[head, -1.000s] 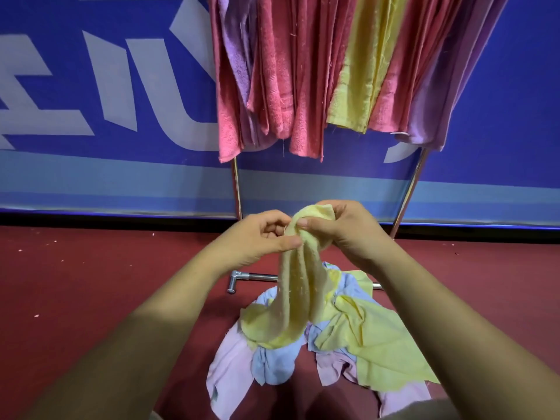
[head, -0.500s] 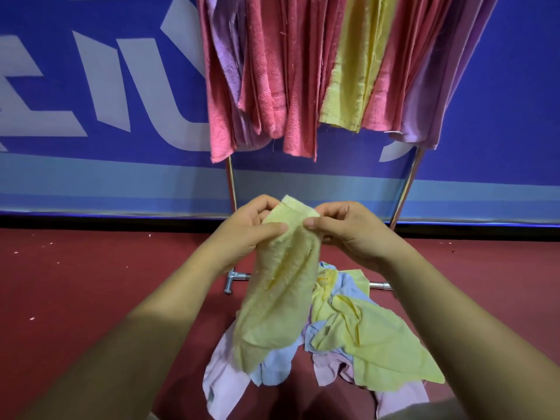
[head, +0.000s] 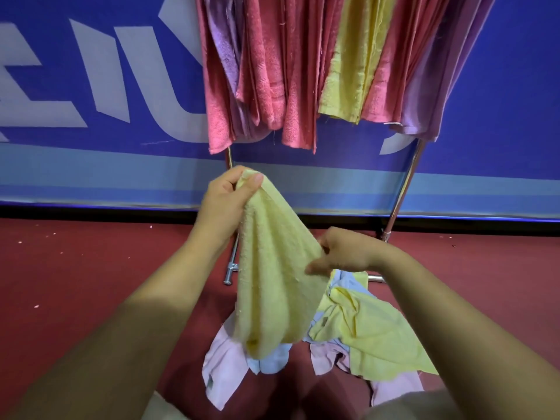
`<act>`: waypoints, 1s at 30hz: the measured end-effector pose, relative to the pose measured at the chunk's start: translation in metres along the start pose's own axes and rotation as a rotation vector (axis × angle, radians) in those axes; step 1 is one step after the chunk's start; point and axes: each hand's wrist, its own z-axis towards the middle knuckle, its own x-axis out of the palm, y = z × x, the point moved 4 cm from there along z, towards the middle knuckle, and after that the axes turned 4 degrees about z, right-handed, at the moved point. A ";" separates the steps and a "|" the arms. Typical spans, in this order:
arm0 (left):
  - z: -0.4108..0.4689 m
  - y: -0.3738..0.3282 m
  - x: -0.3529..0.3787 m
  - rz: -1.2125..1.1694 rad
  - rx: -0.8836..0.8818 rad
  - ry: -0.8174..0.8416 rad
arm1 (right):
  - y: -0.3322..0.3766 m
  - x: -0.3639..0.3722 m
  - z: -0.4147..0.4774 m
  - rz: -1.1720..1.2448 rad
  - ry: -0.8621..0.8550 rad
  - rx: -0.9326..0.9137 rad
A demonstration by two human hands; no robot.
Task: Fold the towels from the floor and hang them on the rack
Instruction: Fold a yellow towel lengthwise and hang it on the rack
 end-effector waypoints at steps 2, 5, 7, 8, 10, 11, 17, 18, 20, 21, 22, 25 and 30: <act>0.005 0.003 -0.014 0.048 -0.002 -0.117 | -0.018 -0.003 0.003 -0.141 -0.009 0.120; 0.007 0.012 -0.033 0.111 -0.012 -0.298 | -0.035 -0.010 0.004 -0.225 -0.051 0.211; 0.008 0.016 -0.039 0.150 -0.020 -0.344 | -0.037 -0.015 0.003 -0.183 -0.119 0.203; 0.009 0.018 -0.040 0.186 -0.033 -0.344 | -0.036 -0.018 0.003 -0.097 -0.170 0.184; 0.010 0.021 -0.039 0.278 -0.058 -0.307 | -0.033 -0.024 0.003 0.244 -0.268 0.138; 0.011 0.023 -0.037 0.325 -0.067 -0.287 | -0.030 -0.026 0.002 0.448 -0.293 0.116; 0.007 0.020 -0.014 0.324 -0.001 0.001 | -0.003 -0.031 -0.009 1.018 -0.383 -0.042; 0.006 0.018 -0.010 0.350 0.017 0.055 | 0.001 -0.031 -0.010 1.061 -0.369 -0.083; 0.002 0.015 -0.001 0.411 0.036 0.146 | 0.011 -0.029 -0.014 1.142 -0.313 -0.150; 0.000 0.013 0.003 0.418 0.043 0.178 | 0.017 -0.027 -0.016 1.182 -0.280 -0.177; -0.002 0.011 0.007 0.419 0.037 0.201 | 0.021 -0.024 -0.017 1.208 -0.249 -0.205; -0.011 0.007 0.019 0.350 0.023 0.297 | 0.029 -0.019 -0.018 1.058 -0.289 -0.265; -0.024 0.005 0.036 0.661 0.286 0.437 | 0.035 -0.015 -0.018 0.898 -0.414 -0.264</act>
